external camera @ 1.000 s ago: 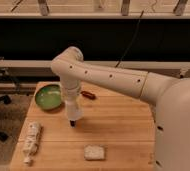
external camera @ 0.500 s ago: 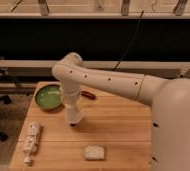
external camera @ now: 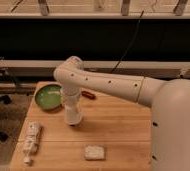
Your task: Place the ceramic cup over the eraser
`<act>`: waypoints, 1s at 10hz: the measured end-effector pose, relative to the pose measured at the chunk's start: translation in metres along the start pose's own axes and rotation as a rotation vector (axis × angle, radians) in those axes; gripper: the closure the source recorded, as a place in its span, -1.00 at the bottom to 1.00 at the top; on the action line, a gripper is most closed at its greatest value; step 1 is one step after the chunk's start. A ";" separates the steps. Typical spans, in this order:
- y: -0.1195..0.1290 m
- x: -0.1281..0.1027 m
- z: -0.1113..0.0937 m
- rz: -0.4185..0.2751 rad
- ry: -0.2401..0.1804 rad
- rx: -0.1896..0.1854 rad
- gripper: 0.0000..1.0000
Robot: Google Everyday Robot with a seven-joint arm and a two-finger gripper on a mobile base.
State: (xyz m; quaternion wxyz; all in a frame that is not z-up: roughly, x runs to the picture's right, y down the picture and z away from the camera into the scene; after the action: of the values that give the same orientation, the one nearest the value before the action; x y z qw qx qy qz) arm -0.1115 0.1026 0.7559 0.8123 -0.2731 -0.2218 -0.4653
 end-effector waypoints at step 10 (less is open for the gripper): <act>0.002 0.000 0.024 -0.027 -0.016 -0.008 1.00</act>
State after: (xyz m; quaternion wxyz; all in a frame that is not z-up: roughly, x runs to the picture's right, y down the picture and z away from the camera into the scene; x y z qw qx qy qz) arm -0.1120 0.1193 0.7735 0.8029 -0.2771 -0.2303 -0.4750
